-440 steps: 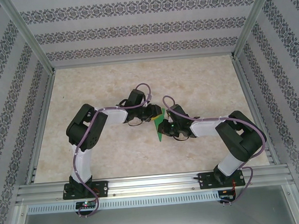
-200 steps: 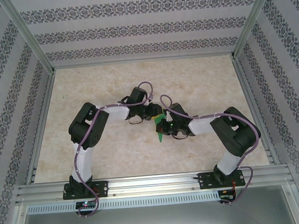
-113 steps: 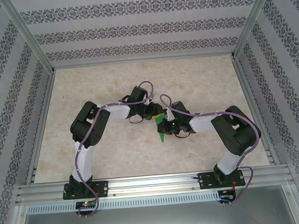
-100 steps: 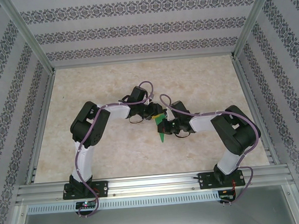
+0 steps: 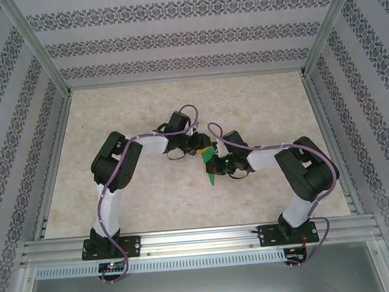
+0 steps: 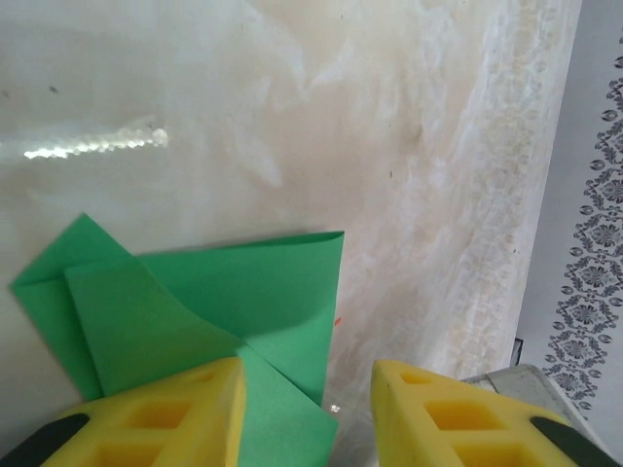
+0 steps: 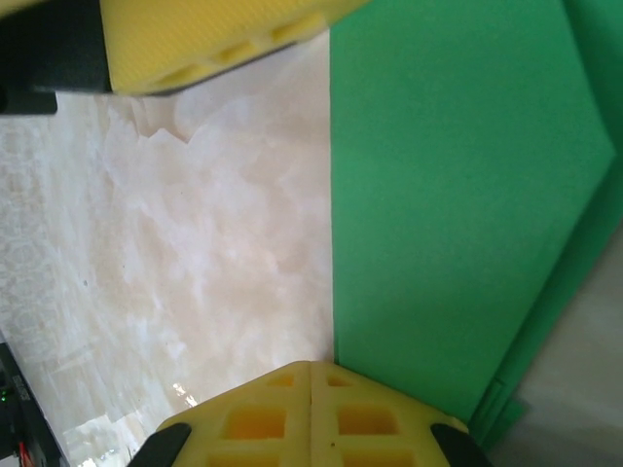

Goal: Fold a paper plane with a square sheet of paper (pick it up from the middle)
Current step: Fold the wing for the fifth time at the center of the table.

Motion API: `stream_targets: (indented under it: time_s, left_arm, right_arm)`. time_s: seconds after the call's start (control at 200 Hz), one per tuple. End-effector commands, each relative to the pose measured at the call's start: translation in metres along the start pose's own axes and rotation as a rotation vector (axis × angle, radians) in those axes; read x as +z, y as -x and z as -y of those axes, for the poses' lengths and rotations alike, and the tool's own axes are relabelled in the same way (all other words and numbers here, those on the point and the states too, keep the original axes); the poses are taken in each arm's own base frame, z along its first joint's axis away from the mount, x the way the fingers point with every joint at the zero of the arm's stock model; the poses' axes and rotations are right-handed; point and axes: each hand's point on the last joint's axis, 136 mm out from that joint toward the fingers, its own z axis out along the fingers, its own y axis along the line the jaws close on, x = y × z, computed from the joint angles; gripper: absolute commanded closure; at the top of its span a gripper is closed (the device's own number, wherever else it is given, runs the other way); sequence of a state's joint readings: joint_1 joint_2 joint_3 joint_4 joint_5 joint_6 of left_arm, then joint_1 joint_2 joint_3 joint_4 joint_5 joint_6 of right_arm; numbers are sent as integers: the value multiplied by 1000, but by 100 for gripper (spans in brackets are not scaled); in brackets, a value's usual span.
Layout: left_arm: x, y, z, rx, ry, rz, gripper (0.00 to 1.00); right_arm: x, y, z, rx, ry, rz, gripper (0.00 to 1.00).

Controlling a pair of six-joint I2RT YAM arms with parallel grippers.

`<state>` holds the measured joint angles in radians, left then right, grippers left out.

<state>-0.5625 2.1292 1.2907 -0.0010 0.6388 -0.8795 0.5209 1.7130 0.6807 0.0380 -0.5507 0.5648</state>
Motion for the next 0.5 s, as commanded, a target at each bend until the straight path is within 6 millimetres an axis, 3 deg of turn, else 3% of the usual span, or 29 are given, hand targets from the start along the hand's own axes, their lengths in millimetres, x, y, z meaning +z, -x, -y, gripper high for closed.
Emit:
stream_targets:
  time_s: [0.0, 0.495]
  left_arm:
    - [-5, 35, -24, 7, 48, 106, 59]
    - [-12, 72, -29, 7, 73, 134, 57]
  right_arm:
    - [0, -78, 61, 150, -204, -234, 100]
    - [0, -78, 58, 144, -180, -237, 100]
